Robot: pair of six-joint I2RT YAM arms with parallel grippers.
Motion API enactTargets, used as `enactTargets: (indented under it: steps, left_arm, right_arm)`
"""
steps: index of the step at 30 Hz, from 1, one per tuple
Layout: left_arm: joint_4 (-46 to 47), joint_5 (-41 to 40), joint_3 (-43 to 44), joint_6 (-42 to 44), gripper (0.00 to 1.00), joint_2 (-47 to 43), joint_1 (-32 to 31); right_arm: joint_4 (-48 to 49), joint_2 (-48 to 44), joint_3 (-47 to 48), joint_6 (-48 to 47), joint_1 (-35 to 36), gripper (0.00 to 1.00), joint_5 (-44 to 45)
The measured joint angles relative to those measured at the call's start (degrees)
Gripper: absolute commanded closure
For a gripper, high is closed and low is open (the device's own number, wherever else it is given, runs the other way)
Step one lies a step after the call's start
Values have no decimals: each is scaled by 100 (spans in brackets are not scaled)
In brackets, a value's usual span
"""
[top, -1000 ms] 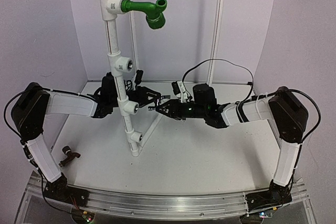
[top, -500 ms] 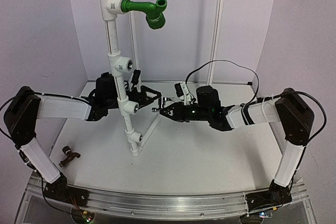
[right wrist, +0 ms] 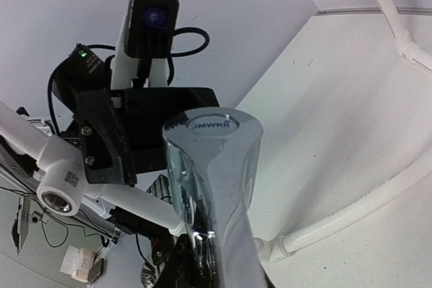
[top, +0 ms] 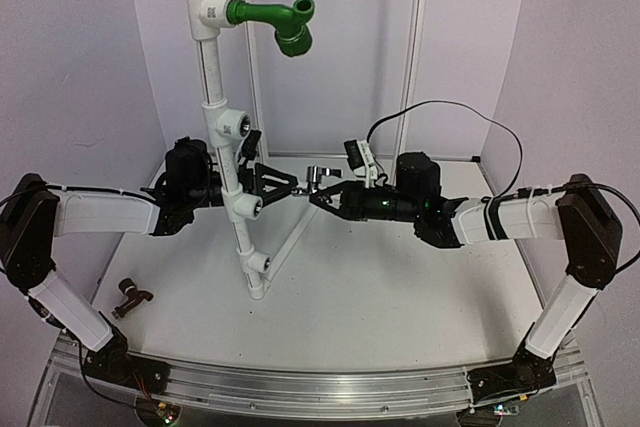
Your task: Install the water faucets
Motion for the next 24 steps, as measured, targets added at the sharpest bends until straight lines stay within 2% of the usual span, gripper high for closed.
enactTargets:
  steps: [9, 13, 15, 17, 18, 19, 20, 24]
  left_arm:
    - [316, 357, -104, -223, 58, 27, 11]
    - [437, 463, -104, -324, 75, 131, 11]
    - [455, 526, -103, -351, 88, 199, 9]
    - [460, 573, -102, -391, 97, 257, 15]
    - [500, 616, -102, -390, 99, 275, 34]
    - [546, 634, -102, -414, 100, 275, 43]
    - [553, 651, -102, -424, 100, 275, 50]
    - [551, 639, -103, -307, 100, 275, 9]
  right_arm:
    - [364, 22, 0, 271, 0, 100, -308]
    - [443, 82, 3, 349, 0, 100, -388]
    - [469, 132, 11, 378, 0, 99, -445]
    - [476, 179, 22, 400, -3, 95, -493]
    - [480, 201, 22, 407, -15, 88, -555]
    - [504, 221, 22, 405, -24, 79, -578]
    - [512, 223, 22, 401, -26, 75, -591]
    - [484, 225, 41, 468, -3, 63, -413]
